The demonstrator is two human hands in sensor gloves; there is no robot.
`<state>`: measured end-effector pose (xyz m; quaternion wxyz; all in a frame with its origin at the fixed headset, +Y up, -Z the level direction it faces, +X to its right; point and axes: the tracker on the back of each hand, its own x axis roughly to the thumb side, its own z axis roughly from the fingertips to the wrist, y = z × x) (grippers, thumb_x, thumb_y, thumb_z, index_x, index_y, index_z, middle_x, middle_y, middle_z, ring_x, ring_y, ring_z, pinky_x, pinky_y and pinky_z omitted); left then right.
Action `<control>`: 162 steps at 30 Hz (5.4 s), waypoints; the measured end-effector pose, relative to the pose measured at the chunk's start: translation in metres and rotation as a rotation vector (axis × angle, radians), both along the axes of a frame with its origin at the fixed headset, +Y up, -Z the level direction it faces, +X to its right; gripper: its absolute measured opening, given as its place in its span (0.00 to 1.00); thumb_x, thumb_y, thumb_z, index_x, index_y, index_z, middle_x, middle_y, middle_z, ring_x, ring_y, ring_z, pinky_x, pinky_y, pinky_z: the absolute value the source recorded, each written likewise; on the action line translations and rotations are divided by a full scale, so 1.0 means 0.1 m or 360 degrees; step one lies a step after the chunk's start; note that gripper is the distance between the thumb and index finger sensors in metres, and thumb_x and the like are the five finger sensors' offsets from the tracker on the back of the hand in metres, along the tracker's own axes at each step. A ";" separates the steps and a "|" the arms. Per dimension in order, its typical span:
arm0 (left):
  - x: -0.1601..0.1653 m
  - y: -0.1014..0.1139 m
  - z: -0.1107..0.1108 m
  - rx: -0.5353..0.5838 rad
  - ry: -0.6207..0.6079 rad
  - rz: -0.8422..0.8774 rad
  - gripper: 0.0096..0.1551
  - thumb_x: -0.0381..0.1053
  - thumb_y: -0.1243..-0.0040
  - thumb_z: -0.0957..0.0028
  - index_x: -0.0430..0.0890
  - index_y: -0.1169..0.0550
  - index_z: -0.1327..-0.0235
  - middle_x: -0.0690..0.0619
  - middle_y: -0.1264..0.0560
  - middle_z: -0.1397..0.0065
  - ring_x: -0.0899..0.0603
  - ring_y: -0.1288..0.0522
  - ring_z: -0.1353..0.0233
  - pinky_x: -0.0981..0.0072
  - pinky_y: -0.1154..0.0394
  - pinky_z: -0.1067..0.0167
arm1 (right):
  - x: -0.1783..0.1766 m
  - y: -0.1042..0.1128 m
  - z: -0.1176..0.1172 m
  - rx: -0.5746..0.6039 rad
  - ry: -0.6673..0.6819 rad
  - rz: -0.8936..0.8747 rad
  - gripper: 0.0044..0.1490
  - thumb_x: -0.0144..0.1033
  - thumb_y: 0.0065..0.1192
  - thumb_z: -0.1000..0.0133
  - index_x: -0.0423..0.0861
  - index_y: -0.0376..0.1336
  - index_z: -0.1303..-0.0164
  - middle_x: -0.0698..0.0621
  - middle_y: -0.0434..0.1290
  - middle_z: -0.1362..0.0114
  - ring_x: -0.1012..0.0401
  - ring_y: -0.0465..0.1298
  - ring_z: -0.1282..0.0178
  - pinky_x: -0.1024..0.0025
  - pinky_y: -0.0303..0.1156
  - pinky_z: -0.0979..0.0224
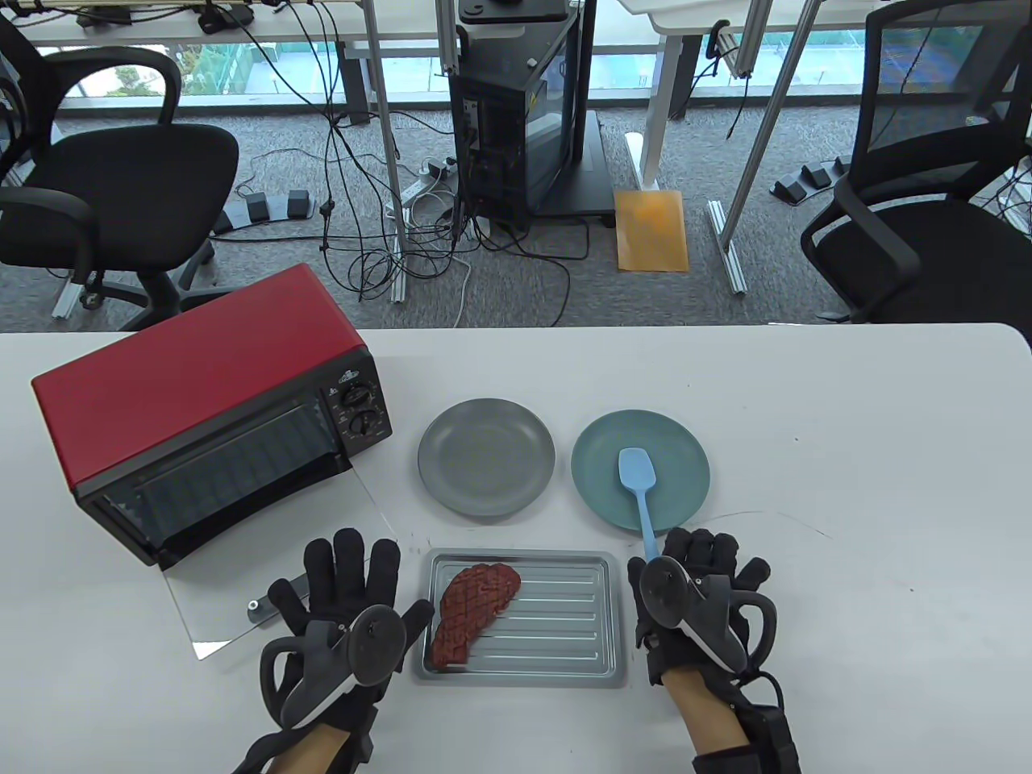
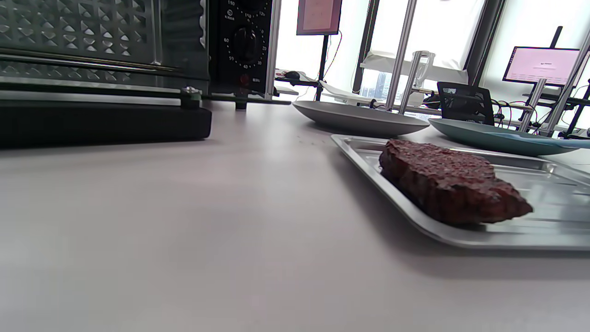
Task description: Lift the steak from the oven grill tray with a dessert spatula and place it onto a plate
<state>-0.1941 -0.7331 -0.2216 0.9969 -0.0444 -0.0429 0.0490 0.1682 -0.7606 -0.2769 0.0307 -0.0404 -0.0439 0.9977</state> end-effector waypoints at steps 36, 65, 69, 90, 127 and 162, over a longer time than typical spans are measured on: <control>-0.01 -0.01 -0.01 -0.0030 0.0000 0.0010 0.48 0.72 0.65 0.33 0.46 0.55 0.09 0.33 0.63 0.10 0.20 0.63 0.14 0.13 0.61 0.34 | 0.13 0.22 0.05 0.0357 -0.0032 -0.0207 0.32 0.41 0.62 0.48 0.29 0.72 0.46 0.33 0.83 0.49 0.40 0.87 0.52 0.39 0.75 0.47; 0.09 -0.13 -0.02 -0.0223 -0.0199 0.0074 0.55 0.76 0.64 0.36 0.45 0.63 0.11 0.33 0.66 0.11 0.20 0.65 0.14 0.13 0.61 0.33 | 0.42 0.83 0.48 0.1011 0.0097 -0.0768 0.31 0.44 0.64 0.47 0.33 0.74 0.48 0.43 0.87 0.58 0.50 0.89 0.62 0.46 0.79 0.50; 0.12 -0.16 -0.02 -0.0275 -0.0249 0.0083 0.57 0.76 0.63 0.37 0.44 0.65 0.12 0.34 0.66 0.11 0.20 0.65 0.14 0.17 0.61 0.30 | 0.47 0.83 0.50 0.1021 0.0077 -0.0822 0.31 0.45 0.64 0.47 0.33 0.75 0.50 0.43 0.87 0.60 0.51 0.89 0.63 0.47 0.79 0.51; 0.20 -0.45 -0.06 -0.0613 -0.0429 0.0126 0.66 0.78 0.58 0.40 0.37 0.67 0.16 0.34 0.67 0.12 0.23 0.66 0.14 0.31 0.58 0.22 | 0.52 0.81 0.48 0.0921 0.0121 -0.1009 0.30 0.47 0.67 0.48 0.32 0.80 0.62 0.45 0.88 0.71 0.53 0.89 0.75 0.49 0.81 0.57; 0.23 -0.63 -0.10 -0.0745 -0.0427 0.0089 0.55 0.76 0.65 0.36 0.42 0.65 0.17 0.39 0.74 0.13 0.24 0.71 0.16 0.26 0.65 0.26 | 0.64 0.46 0.28 0.0202 -0.0060 -0.1171 0.31 0.41 0.67 0.49 0.26 0.78 0.59 0.40 0.89 0.68 0.48 0.90 0.71 0.45 0.79 0.56; 0.21 -0.67 -0.12 -0.0768 -0.0456 0.0127 0.55 0.75 0.63 0.36 0.43 0.65 0.17 0.41 0.75 0.14 0.26 0.73 0.16 0.26 0.67 0.27 | 0.17 0.17 0.24 0.0035 0.0129 -0.1046 0.32 0.43 0.66 0.49 0.26 0.79 0.61 0.42 0.89 0.70 0.51 0.90 0.73 0.47 0.80 0.58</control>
